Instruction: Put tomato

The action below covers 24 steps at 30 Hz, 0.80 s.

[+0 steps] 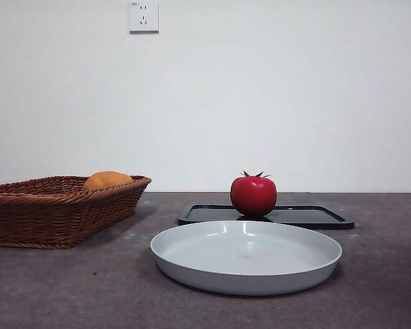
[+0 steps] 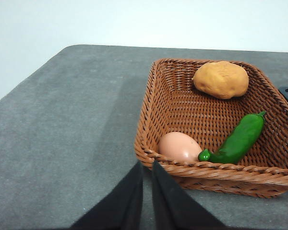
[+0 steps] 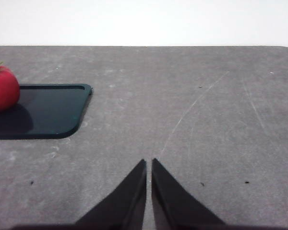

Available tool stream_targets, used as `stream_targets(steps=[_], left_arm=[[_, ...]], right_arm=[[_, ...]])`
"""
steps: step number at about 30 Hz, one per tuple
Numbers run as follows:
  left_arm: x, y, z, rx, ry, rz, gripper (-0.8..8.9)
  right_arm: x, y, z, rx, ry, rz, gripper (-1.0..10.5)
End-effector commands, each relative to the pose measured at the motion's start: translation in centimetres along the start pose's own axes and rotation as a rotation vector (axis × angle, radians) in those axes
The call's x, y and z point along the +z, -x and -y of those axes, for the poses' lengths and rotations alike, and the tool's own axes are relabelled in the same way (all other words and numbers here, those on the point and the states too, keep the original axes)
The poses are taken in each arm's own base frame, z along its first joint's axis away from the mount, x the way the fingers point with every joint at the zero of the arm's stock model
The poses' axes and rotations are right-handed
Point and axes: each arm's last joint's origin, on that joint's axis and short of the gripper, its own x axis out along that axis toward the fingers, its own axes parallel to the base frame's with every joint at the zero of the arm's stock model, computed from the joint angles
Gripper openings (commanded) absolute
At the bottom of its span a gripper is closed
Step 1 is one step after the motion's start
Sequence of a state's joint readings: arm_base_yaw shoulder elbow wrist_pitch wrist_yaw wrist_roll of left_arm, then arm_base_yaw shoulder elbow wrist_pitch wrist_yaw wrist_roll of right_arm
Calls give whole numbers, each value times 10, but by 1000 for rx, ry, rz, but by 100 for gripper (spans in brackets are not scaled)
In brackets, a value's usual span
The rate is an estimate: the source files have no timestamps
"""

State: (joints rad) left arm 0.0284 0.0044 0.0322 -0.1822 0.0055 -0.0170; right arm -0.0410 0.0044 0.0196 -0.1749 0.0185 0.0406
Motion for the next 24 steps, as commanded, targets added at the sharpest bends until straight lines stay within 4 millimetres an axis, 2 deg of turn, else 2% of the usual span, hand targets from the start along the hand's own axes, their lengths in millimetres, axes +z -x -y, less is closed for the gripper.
stream_targets(steps=[1, 24], left_arm=[[-7, -2, 0, 3, 2, -26, 29], [-7, -2, 0, 3, 2, -26, 29]], right_arm=[[-3, -1, 0, 4, 14, -10, 9], [-1, -1, 0, 0, 14, 12, 9]])
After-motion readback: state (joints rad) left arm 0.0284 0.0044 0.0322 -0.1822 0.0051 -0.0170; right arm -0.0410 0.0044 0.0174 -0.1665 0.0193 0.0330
